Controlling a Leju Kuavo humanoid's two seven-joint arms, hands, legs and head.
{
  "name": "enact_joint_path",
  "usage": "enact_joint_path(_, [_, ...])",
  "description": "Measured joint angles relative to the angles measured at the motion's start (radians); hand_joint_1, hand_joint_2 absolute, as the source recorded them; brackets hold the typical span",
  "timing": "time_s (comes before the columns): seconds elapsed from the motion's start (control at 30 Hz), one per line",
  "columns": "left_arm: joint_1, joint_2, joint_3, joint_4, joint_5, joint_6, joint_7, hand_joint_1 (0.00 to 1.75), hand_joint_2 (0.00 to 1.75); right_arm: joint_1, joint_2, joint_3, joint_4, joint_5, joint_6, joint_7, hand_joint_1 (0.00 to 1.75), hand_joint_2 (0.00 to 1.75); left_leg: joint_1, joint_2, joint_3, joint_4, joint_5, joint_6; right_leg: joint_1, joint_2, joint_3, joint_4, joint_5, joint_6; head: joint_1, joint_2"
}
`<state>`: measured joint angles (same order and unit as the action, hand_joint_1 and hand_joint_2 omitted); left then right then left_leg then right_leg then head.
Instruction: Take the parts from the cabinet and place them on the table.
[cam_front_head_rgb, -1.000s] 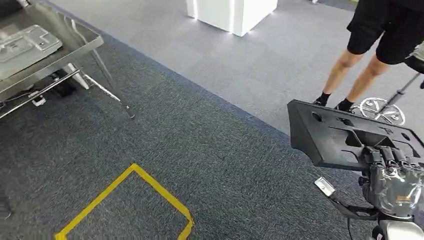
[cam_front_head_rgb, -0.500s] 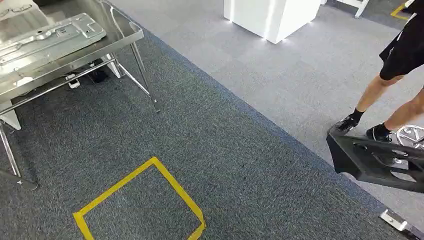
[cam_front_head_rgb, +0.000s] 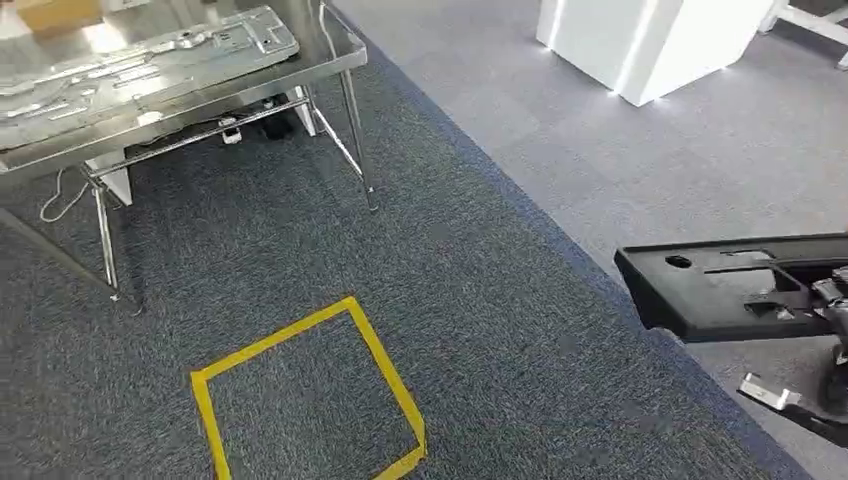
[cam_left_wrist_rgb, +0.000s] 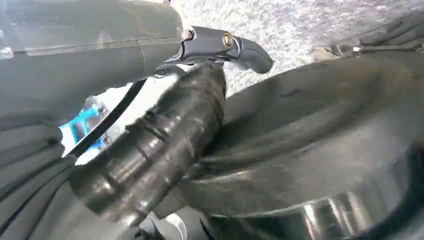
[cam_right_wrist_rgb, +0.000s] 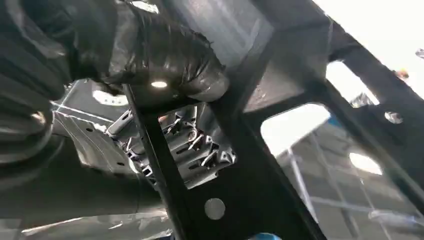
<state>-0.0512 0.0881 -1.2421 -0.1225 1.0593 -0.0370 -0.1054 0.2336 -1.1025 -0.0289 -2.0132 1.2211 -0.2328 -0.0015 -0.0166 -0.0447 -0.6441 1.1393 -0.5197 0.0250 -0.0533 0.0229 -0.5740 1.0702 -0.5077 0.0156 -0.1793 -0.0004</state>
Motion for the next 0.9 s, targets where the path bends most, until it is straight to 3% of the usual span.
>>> enact_joint_path(0.03, [-0.001,0.002,0.0,0.0,0.007,0.0,0.015,0.0,1.75,-0.029,0.004,0.03,0.015,0.01,-0.019,0.01,1.75,1.75,0.002,0.021,-0.039,0.072,-0.037,-0.004,0.004,-0.015,-0.001,-0.001,0.0,-0.002,0.0,0.0])
enact_joint_path(0.07, [0.0,0.004,0.0,0.0,0.014,0.0,0.033,0.0,1.75,-0.045,0.008,0.053,0.027,0.018,-0.035,0.022,1.75,1.75,0.003,0.03,-0.077,0.142,-0.065,-0.005,0.006,-0.031,-0.002,-0.001,0.0,-0.003,0.0,0.0])
enact_joint_path(0.1, [0.002,0.005,0.0,0.0,0.024,0.0,0.052,0.0,1.75,-0.048,0.012,0.073,0.035,0.021,-0.051,0.036,1.75,1.75,0.003,0.032,-0.107,0.195,-0.08,-0.005,0.009,-0.047,-0.002,-0.001,-0.003,-0.005,0.0,0.0])
enact_joint_path(0.13, [0.007,0.006,0.002,0.0,0.03,0.0,0.062,0.0,1.75,-0.048,0.015,0.086,0.04,0.022,-0.061,0.04,1.75,1.75,0.003,0.033,-0.118,0.208,-0.071,-0.004,0.011,-0.064,0.0,-0.001,-0.005,-0.007,0.0,0.0])
enact_joint_path(0.17, [0.011,0.009,0.002,0.0,0.031,0.0,0.07,0.0,1.75,-0.049,0.018,0.099,0.045,0.023,-0.067,0.042,1.75,1.75,0.002,0.034,-0.103,0.171,-0.037,0.001,0.014,-0.08,0.003,-0.001,-0.009,-0.007,0.0,0.0])
enact_joint_path(0.2, [0.015,0.011,0.004,0.0,0.033,0.0,0.073,0.0,1.75,-0.051,0.019,0.111,0.049,0.023,-0.07,0.047,1.75,1.75,0.0,0.04,-0.068,0.098,0.009,0.007,0.017,-0.095,0.009,-0.001,-0.013,-0.008,0.0,0.0])
enact_joint_path(0.23, [0.02,0.011,0.005,0.0,0.034,-0.001,0.077,0.0,1.75,-0.057,0.019,0.119,0.052,0.023,-0.071,0.05,1.75,1.75,-0.004,0.058,-0.025,0.011,0.056,0.017,0.02,-0.108,0.016,-0.001,-0.018,-0.007,0.0,0.0])
enact_joint_path(0.27, [0.025,0.015,0.005,0.0,0.034,-0.001,0.078,0.0,1.75,-0.06,0.019,0.125,0.055,0.023,-0.072,0.05,1.75,1.75,-0.014,0.109,0.005,-0.062,0.075,0.031,0.019,-0.119,0.02,-0.003,-0.022,-0.008,0.0,0.0])
enact_joint_path(0.3, [0.026,0.021,0.005,0.0,0.036,-0.001,0.085,0.0,1.75,-0.063,0.021,0.13,0.059,0.024,-0.076,0.05,1.75,1.75,-0.028,0.146,0.017,-0.073,0.058,0.037,0.025,-0.132,0.023,-0.004,-0.024,-0.003,0.0,0.0])
enact_joint_path(0.4, [0.029,0.027,0.006,0.0,0.033,-0.004,0.135,0.0,1.75,-0.123,0.03,0.164,0.081,0.009,-0.055,0.013,1.75,1.75,-0.035,0.111,0.013,-0.086,0.06,0.043,0.023,-0.168,0.032,-0.016,-0.026,0.007,0.0,0.0])
enact_joint_path(0.43, [0.027,0.027,0.006,0.0,0.029,-0.006,0.138,0.0,1.75,-0.166,0.032,0.181,0.093,0.005,-0.039,-0.004,1.75,1.75,-0.029,0.099,0.032,-0.106,0.064,0.048,0.028,-0.179,0.045,-0.021,-0.03,0.015,0.0,0.0])
enact_joint_path(0.47, [0.027,0.027,0.005,0.0,0.023,-0.006,0.127,0.0,1.75,-0.217,0.04,0.2,0.114,0.001,-0.02,-0.027,1.75,1.75,-0.022,0.085,0.047,-0.126,0.074,0.046,0.018,-0.124,0.045,-0.008,-0.037,0.017,0.001,0.0])
enact_joint_path(0.5, [0.024,0.027,0.005,0.0,0.018,-0.004,0.11,0.0,1.75,-0.296,0.056,0.233,0.147,0.002,-0.005,-0.051,1.75,1.75,-0.018,0.081,0.053,-0.133,0.077,0.054,0.017,-0.068,0.026,0.026,-0.054,0.017,0.0,0.0])
enact_joint_path(0.53, [0.016,0.028,0.005,0.0,0.018,-0.002,0.088,0.0,1.75,-0.376,0.077,0.275,0.187,0.002,0.01,-0.066,1.75,1.75,-0.018,0.073,0.052,-0.134,0.08,0.058,0.018,-0.041,-0.012,0.089,-0.084,0.018,0.001,0.0])
enact_joint_path(0.6, [-0.004,0.028,0.005,0.0,0.014,0.0,0.036,0.0,1.75,-0.524,0.113,0.367,0.263,0.003,0.028,-0.084,1.75,1.75,-0.017,0.051,0.051,-0.134,0.079,0.059,0.018,-0.027,-0.096,0.23,-0.129,0.025,0.001,0.0])
enact_joint_path(0.63, [-0.015,0.027,0.005,-0.001,0.007,0.0,0.014,0.0,1.75,-0.594,0.139,0.421,0.308,0.004,0.039,-0.098,1.75,1.75,-0.017,0.036,0.051,-0.131,0.079,0.059,0.017,-0.027,-0.121,0.259,-0.121,0.028,0.001,0.0])
enact_joint_path(0.67, [-0.029,0.027,0.005,-0.003,0.005,0.001,0.005,0.0,1.75,-0.661,0.166,0.471,0.349,0.004,0.05,-0.106,1.75,1.75,-0.014,0.019,0.051,-0.126,0.078,0.057,0.016,-0.027,-0.122,0.24,-0.088,0.031,0.001,0.0])
enact_joint_path(0.73, [-0.054,0.026,0.004,-0.009,0.0,0.002,0.005,0.0,1.75,-0.787,0.223,0.563,0.423,0.004,0.066,-0.114,1.75,1.75,-0.008,-0.011,0.051,-0.109,0.071,0.047,0.007,-0.014,-0.07,0.101,0.017,0.038,0.001,0.0])
enact_joint_path(0.77, [-0.064,0.025,0.004,-0.011,0.003,0.002,0.005,0.0,1.75,-0.839,0.245,0.594,0.451,0.006,0.067,-0.113,1.75,1.75,-0.004,-0.025,0.047,-0.095,0.065,0.039,-0.002,0.02,-0.046,0.033,0.042,0.043,0.001,0.0])
enact_joint_path(0.8, [-0.07,0.026,0.004,-0.011,0.01,0.002,0.005,0.0,1.75,-0.884,0.275,0.635,0.489,0.012,0.063,-0.108,1.75,1.75,-0.008,-0.041,0.023,-0.087,0.061,0.03,-0.006,0.081,-0.042,0.037,0.022,0.046,0.004,0.0])
enact_joint_path(0.83, [-0.082,0.026,0.004,-0.011,0.015,0.001,0.006,0.0,1.75,-0.929,0.284,0.67,0.507,0.014,0.052,-0.101,1.75,1.75,-0.003,-0.054,0.015,-0.069,0.063,0.028,-0.005,0.089,-0.032,0.009,0.007,0.034,0.003,0.0])
enact_joint_path(0.9, [-0.078,0.025,0.005,-0.011,0.029,-0.002,0.019,0.0,1.75,-0.978,0.308,0.73,0.534,0.009,0.04,-0.074,1.75,1.75,0.005,-0.093,-0.001,-0.077,0.079,0.011,0.007,0.051,-0.038,0.014,0.01,0.022,0.004,0.0])
